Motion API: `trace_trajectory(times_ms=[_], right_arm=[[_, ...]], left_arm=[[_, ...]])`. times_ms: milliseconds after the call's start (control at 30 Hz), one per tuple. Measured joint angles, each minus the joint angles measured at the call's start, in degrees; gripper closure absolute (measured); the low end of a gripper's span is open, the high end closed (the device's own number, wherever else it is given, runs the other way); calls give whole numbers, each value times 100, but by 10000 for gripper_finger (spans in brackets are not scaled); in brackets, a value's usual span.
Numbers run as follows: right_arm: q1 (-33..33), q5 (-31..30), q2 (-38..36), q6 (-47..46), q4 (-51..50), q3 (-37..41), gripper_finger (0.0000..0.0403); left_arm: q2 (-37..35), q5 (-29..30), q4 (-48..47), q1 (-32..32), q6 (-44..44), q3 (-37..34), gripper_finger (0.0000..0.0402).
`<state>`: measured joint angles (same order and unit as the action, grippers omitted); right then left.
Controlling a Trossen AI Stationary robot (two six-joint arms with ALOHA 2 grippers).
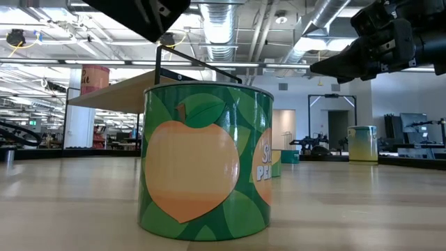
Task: Pick and place cans onto a shelf
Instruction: Put the canned tomatoes on the shelf
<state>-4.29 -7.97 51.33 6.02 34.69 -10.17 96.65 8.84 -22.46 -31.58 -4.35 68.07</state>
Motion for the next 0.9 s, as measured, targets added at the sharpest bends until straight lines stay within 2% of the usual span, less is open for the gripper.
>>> trace_trajectory(times_ms=[400,633,900], right_arm=[[0,0,0,2,-9,0,396],[18,2,9,2,-38,0,396],[35,0,9,0,-38,-2,396]], left_arm=[[115,219,-305,-301,-157,-11,399],[364,292,19,-461,-143,4,400],[364,470,-46,-517,-230,0,400]])
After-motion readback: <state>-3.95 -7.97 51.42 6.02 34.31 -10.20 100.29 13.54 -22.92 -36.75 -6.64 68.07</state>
